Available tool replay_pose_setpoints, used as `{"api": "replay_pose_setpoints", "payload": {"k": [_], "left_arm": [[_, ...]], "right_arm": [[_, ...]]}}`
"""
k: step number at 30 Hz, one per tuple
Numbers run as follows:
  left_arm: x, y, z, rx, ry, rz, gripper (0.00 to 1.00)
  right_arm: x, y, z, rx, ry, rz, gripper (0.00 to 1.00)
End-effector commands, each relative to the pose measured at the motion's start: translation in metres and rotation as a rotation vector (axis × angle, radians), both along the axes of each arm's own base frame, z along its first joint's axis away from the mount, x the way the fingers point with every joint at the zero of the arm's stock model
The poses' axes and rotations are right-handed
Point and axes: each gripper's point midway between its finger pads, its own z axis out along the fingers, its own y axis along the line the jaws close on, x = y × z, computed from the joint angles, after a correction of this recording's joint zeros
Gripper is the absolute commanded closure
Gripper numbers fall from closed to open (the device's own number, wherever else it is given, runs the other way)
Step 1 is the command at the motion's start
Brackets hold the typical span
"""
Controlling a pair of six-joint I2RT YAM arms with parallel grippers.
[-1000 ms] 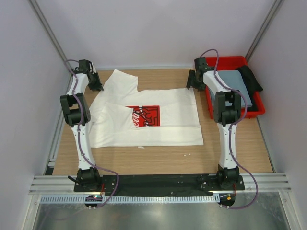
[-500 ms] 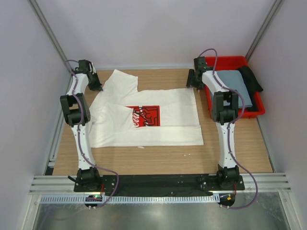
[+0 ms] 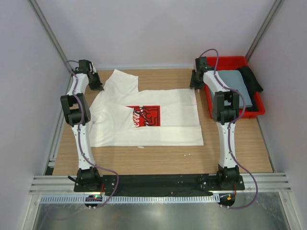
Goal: Fold and stack the t-shirts
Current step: Fold the tshirt
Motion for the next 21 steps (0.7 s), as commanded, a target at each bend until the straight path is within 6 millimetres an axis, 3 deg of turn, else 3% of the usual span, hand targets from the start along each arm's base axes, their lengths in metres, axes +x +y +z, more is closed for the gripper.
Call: {"api": "replay_pose_setpoints", "payload": {"k": [1,3,4,5,6,11,21], "left_arm": [[-0.002,-0.008,-0.014,-0.041,0.038,0.001,1.00],[0.000,-0.008,-0.011,-0.047,0.031,0.009,1.00],[0.001,-0.008,-0.009,-0.046,0.025,0.012,1.00],[0.002,-0.007,-0.007,-0.051,0.023,0.016,1.00],[0.003,-0.007,-0.004,-0.053,0.018,0.022,1.00],[0.003,0.003,0.007,-0.044,0.008,0.066,1.00],[-0.002,0.022,0.053,0.008,-0.043,0.107,1.00]], "right_arm": [[-0.003,0.002,-0.010,0.019,0.019,0.023,0.68],[0.000,0.002,-0.005,0.022,0.006,0.018,0.78],[0.001,0.003,-0.003,0.024,0.002,0.019,0.90],[0.004,0.003,0.001,0.025,-0.007,0.016,0.96],[0.005,0.003,0.003,0.025,-0.009,0.016,0.99],[0.010,0.000,0.026,0.011,-0.049,0.003,0.99],[0.005,-0.004,0.069,0.017,-0.118,-0.017,0.99]]}}
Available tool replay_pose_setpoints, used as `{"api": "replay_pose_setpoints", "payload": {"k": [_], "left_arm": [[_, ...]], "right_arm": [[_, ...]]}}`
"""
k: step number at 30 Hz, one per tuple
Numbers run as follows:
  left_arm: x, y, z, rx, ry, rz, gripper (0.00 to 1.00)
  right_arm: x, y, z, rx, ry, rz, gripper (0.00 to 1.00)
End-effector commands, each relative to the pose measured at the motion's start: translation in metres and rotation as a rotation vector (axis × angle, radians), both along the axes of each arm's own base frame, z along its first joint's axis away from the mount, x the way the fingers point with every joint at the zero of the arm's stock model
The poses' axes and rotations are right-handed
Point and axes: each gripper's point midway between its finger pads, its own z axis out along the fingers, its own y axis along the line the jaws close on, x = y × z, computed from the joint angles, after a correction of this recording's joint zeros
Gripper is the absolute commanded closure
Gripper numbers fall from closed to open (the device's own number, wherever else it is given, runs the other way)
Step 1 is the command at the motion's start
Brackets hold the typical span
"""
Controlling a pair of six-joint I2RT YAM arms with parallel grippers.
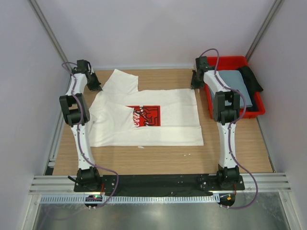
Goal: Fold and stack the t-shirts
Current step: Fold the tshirt
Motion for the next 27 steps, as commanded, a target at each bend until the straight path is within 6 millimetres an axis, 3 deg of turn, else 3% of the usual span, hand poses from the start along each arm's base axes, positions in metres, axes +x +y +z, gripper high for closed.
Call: {"api": "replay_pose_setpoints", "payload": {"k": [1,15,27], "left_arm": [[-0.002,0.015,0.056,0.061,-0.068,0.021,1.00],[-0.014,0.022,0.086,0.107,-0.086,0.051,1.00],[-0.030,0.027,0.103,0.139,-0.079,0.083,1.00]], "right_arm": [[0.008,-0.005,0.067,-0.005,-0.128,-0.024,0.99],[-0.005,-0.015,0.091,-0.042,-0.136,-0.045,0.99],[-0.036,-0.014,0.090,-0.021,-0.081,-0.052,0.99]]}}
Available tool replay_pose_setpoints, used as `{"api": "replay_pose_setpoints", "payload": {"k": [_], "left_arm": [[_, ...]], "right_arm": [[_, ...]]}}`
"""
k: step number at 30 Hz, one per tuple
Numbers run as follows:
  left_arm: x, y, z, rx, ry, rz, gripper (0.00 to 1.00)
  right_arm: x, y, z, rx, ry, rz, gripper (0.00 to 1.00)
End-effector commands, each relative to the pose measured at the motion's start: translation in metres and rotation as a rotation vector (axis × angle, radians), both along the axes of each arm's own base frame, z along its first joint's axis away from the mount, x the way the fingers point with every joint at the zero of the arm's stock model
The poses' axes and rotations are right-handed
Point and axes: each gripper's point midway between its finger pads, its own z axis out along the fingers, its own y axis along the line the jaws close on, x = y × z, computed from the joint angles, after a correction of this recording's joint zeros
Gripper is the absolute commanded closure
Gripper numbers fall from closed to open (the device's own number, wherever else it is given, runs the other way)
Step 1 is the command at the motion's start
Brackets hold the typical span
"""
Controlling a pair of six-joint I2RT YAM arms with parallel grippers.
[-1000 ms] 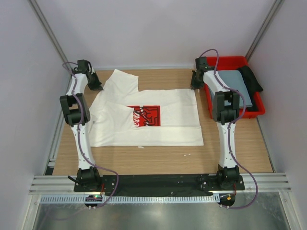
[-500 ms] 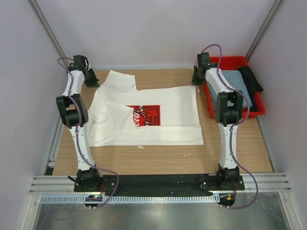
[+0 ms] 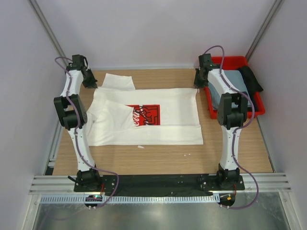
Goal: Fold and stack the t-shirts
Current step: Fold the tshirt
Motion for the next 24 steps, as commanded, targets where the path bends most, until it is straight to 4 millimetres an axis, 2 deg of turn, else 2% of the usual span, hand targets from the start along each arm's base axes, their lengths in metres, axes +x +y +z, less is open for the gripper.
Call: {"api": "replay_pose_setpoints", "payload": {"k": [1,14,15,18,21,24], "left_arm": [[-0.005,0.014,0.048,0.063,-0.076,0.032,1.00],[-0.038,0.024,0.063,0.130,-0.030,0.090,1.00],[-0.042,0.025,0.065,0.135,-0.026,0.093,1.00],[-0.055,0.023,0.057,0.129,0.008,0.102,1.00],[-0.064,0.016,0.058,0.118,0.017,0.103,1.00],[-0.078,0.018,0.055,0.139,0.046,0.118,1.00]], "right_arm": [[-0.004,-0.003,0.046,0.003,-0.081,-0.022,0.99],[-0.043,-0.001,0.047,0.013,-0.023,-0.014,0.99],[-0.046,-0.001,0.052,0.017,-0.028,-0.015,0.99],[-0.058,0.000,0.050,0.025,-0.007,-0.022,0.99],[-0.069,0.000,0.046,0.028,0.020,-0.022,0.99],[-0.077,-0.003,0.050,0.014,0.024,-0.030,0.99]]}}
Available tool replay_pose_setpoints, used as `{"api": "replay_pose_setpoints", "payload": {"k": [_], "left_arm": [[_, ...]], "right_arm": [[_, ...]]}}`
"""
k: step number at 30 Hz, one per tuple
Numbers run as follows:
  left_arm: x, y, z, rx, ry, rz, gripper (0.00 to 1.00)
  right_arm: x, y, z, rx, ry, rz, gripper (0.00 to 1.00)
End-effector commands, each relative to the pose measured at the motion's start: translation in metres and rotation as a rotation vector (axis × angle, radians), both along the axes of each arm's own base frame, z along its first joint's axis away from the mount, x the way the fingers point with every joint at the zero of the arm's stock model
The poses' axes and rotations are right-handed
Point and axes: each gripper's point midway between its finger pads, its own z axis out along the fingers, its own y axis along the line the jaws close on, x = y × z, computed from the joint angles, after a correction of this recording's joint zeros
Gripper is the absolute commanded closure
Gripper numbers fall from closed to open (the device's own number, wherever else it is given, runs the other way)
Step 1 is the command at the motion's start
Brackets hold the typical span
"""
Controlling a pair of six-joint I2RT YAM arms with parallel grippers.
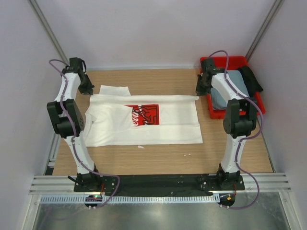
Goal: Fold and stack the t-shirts
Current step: Fold the tshirt
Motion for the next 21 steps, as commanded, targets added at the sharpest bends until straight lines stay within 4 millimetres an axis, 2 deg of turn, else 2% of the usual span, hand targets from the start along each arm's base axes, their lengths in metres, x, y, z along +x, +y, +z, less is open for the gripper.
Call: {"api": "replay_pose_setpoints", "payload": {"k": [1,10,21], "left_arm": [[-0.015,0.011,0.026,0.063,-0.025,0.050,1.00],[-0.043,0.012,0.029,0.087,0.003,0.069,1.00],[-0.072,0.010,0.004,0.085,0.109,0.099,1.00]], "right_arm": [[-0.009,-0.007,0.035,-0.015,-0.062,-0.023,0.99],[-0.030,-0.010,0.031,-0.020,-0.021,-0.030,0.99],[-0.044,-0.011,0.014,-0.025,0.032,-0.031,0.99]]}}
